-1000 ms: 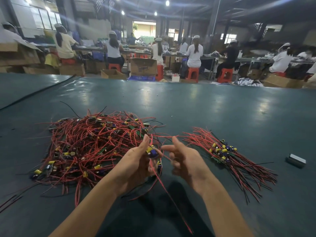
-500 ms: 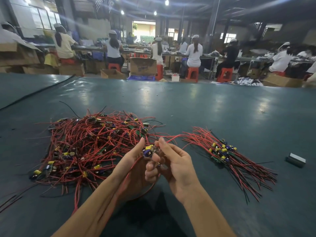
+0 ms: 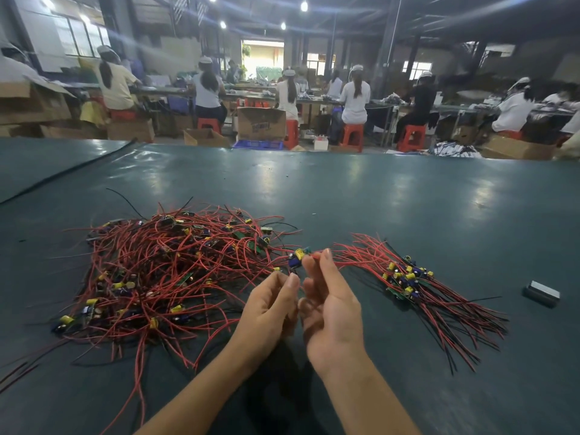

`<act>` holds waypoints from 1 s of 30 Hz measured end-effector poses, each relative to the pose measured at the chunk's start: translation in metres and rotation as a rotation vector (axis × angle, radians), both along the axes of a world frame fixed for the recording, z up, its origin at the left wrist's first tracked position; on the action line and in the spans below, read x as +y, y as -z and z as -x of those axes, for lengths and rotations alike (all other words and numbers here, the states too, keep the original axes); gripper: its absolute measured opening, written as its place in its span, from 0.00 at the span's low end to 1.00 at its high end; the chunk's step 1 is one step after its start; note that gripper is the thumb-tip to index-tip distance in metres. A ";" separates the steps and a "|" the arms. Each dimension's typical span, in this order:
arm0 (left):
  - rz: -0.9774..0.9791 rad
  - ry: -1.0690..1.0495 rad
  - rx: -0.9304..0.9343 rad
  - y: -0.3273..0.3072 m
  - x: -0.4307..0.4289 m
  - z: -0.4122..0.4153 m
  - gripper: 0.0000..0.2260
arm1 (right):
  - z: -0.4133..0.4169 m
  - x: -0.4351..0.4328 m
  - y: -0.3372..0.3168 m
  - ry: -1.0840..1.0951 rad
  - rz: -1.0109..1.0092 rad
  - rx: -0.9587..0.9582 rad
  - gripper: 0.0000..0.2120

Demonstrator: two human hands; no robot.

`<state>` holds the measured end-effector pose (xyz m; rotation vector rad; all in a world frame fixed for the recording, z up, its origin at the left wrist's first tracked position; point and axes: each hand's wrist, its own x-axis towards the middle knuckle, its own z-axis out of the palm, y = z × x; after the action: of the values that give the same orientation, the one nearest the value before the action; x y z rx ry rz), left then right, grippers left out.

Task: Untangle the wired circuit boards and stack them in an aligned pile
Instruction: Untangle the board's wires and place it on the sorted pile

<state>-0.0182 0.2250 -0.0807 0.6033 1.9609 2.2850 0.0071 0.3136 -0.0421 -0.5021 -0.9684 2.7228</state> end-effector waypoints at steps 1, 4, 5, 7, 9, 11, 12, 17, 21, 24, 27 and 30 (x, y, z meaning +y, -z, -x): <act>-0.029 -0.021 0.005 -0.001 0.001 0.000 0.14 | -0.001 -0.003 0.001 -0.026 0.031 -0.009 0.09; -0.102 -0.118 0.032 -0.003 0.002 0.003 0.16 | -0.002 -0.012 0.004 -0.109 0.060 -0.030 0.09; -0.087 -0.167 0.074 -0.005 0.000 0.004 0.17 | -0.003 -0.014 0.005 -0.129 0.032 -0.034 0.11; -0.037 -0.269 0.157 -0.006 -0.003 0.006 0.16 | -0.003 -0.018 0.009 -0.140 -0.067 -0.042 0.13; -0.017 -0.333 0.196 -0.008 -0.006 0.008 0.16 | -0.003 -0.020 0.010 -0.100 -0.157 -0.044 0.11; -0.003 -0.343 0.227 -0.011 -0.008 0.009 0.16 | -0.003 -0.021 0.010 -0.042 -0.238 -0.020 0.09; 0.008 -0.335 0.236 -0.012 -0.009 0.009 0.17 | -0.004 -0.021 0.009 -0.014 -0.270 -0.008 0.09; 0.005 -0.198 0.172 -0.014 -0.015 0.013 0.16 | 0.000 -0.012 0.007 0.083 -0.400 -0.020 0.11; 0.019 -0.145 0.154 -0.013 -0.017 0.017 0.19 | 0.009 0.007 0.006 0.131 -0.349 -0.110 0.11; 0.026 -0.127 0.127 -0.012 -0.017 0.017 0.19 | 0.013 0.017 0.007 0.143 -0.324 -0.134 0.12; 0.010 -0.134 0.089 -0.013 -0.017 0.017 0.19 | 0.015 0.027 0.007 0.185 -0.313 -0.151 0.12; -0.002 -0.123 0.067 -0.013 -0.019 0.018 0.19 | 0.014 0.032 0.005 0.200 -0.320 -0.138 0.10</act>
<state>-0.0364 0.2062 -0.0680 0.5824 2.0818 2.3678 -0.0068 0.3453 -0.0471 -0.6881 -1.2836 2.3238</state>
